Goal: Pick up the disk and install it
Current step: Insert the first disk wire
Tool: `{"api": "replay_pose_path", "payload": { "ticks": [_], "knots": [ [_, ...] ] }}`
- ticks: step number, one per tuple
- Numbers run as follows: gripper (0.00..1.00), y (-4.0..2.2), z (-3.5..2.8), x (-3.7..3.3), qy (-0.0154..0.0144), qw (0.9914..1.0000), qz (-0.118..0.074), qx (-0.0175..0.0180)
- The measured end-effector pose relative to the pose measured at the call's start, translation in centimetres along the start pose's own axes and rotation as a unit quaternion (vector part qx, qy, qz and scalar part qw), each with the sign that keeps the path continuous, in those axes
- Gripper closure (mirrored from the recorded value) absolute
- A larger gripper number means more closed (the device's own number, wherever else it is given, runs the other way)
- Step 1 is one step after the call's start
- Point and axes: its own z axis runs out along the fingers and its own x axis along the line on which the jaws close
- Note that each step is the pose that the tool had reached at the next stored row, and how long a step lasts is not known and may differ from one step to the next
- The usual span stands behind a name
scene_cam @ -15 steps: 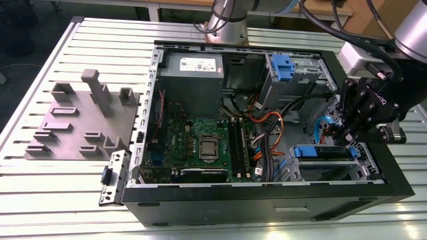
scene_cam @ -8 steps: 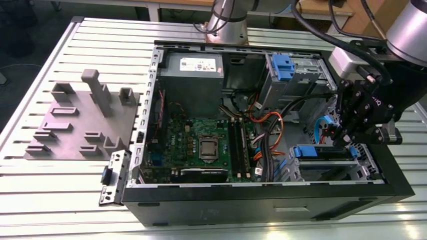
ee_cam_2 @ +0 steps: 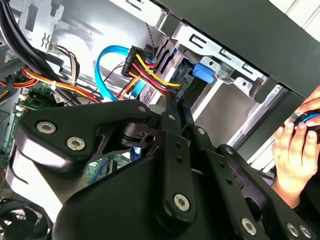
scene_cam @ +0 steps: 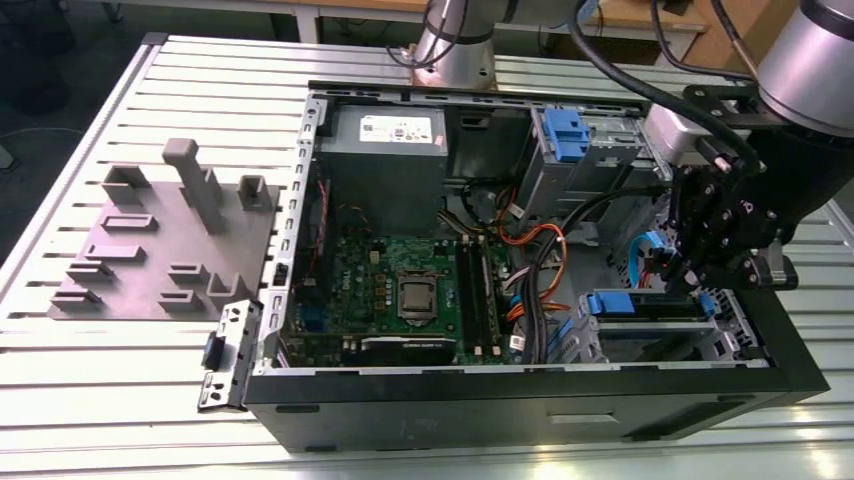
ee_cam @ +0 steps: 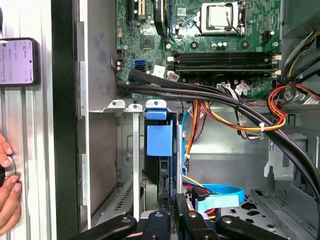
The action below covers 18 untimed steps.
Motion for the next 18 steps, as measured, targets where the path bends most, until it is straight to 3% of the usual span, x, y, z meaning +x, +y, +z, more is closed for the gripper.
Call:
{"api": "replay_pose_path", "payload": {
  "ticks": [8, 13, 18],
  "knots": [
    [0.84, 0.66, 0.0, 0.23, -0.0004, 0.99993, -0.003, 0.0112],
    [0.84, 0.85, 0.07, 0.22, -0.0007, 0.99976, -0.003, 0.0216],
    [0.84, 0.99, 0.3, 0.21, -0.0014, 0.99959, -0.016, 0.0236]
  ]
}}
